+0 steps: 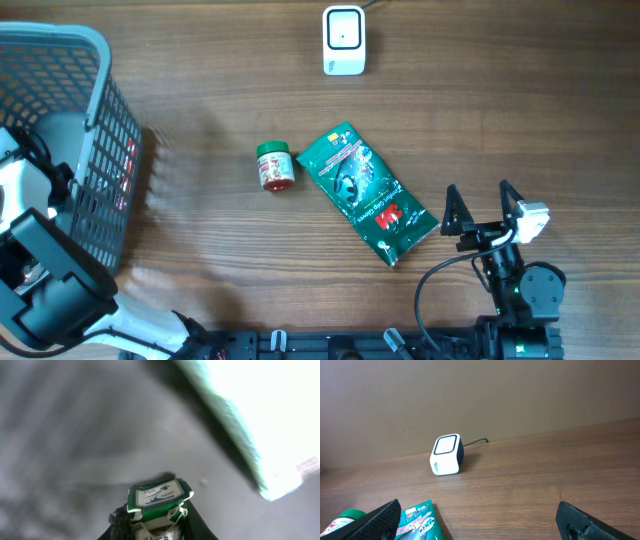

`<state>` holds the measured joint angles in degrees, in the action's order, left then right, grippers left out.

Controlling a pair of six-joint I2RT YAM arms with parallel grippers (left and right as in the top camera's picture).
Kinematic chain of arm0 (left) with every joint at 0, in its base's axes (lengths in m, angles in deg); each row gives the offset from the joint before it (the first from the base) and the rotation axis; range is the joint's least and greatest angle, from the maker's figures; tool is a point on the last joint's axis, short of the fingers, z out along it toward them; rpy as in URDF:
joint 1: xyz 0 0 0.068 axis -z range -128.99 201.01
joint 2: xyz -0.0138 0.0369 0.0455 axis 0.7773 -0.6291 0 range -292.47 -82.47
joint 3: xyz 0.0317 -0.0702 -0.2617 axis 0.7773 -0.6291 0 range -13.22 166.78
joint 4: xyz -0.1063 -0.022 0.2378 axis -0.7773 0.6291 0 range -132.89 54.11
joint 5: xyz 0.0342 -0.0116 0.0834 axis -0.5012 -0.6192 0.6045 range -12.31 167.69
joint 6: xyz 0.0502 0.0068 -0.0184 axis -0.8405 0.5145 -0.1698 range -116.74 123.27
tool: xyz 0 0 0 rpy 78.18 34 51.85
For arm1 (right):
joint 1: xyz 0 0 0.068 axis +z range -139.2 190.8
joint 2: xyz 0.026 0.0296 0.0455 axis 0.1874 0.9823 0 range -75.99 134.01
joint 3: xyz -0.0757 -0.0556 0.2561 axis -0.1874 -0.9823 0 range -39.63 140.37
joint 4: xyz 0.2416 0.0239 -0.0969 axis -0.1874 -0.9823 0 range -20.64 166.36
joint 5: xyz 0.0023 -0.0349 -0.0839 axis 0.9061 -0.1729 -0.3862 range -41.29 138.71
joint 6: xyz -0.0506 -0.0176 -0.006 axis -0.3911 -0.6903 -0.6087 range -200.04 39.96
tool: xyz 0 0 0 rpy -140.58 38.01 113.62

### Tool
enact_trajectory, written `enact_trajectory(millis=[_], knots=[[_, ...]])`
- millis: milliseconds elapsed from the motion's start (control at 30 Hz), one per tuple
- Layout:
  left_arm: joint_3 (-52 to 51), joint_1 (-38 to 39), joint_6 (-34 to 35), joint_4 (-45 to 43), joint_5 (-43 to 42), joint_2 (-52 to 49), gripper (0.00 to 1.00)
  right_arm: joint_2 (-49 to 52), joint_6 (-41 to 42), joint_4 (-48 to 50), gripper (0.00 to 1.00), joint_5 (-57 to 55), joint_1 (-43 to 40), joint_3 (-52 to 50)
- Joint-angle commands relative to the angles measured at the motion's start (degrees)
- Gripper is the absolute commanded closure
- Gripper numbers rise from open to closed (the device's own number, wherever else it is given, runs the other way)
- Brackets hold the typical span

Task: Scan the item barcode
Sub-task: 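Reach the left gripper into the basket and grasp the pale green tissue pack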

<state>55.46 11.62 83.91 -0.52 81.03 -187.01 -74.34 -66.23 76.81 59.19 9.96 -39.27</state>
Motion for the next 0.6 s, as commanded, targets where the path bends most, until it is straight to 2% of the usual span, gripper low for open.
enact_trajectory(millis=[0, 133, 233, 300, 367, 400, 533, 567], knots=[[7.1, -1.4, -16.9, 0.2, -4.2, 5.4, 0.87, -0.3, 0.3, 0.3, 0.0, 0.0, 0.1, -0.1], [22.8, -4.0, -19.4, 7.9, -11.5, 17.6, 0.89, -0.3, 0.3, 0.3, 0.0, 0.0, 0.1, -0.1], [27.5, -3.6, -19.4, 9.8, -18.8, 26.3, 0.88, -0.3, 0.3, 0.3, 0.0, 0.0, 0.1, -0.1], [27.5, 0.3, -19.4, 11.6, -23.1, 32.1, 0.89, -0.3, 0.3, 0.3, 0.0, 0.0, 0.1, -0.1], [27.3, 8.8, -19.7, 16.7, -23.0, 34.7, 0.89, -0.3, 0.3, 0.3, 0.0, 0.0, 0.1, -0.1], [26.9, 15.7, -21.0, 19.6, -22.1, 34.8, 0.91, -0.3, 0.3, 0.3, 0.0, 0.0, 0.1, -0.1], [23.1, 44.9, -21.7, 23.2, -7.8, 28.0, 0.87, -0.3, 0.2, 0.3, 0.0, 0.0, 0.1, -0.1], [22.5, 49.3, -21.7, 23.2, -6.4, 25.6, 0.87, -0.3, 0.3, 0.3, 0.0, 0.0, 0.1, -0.1]])
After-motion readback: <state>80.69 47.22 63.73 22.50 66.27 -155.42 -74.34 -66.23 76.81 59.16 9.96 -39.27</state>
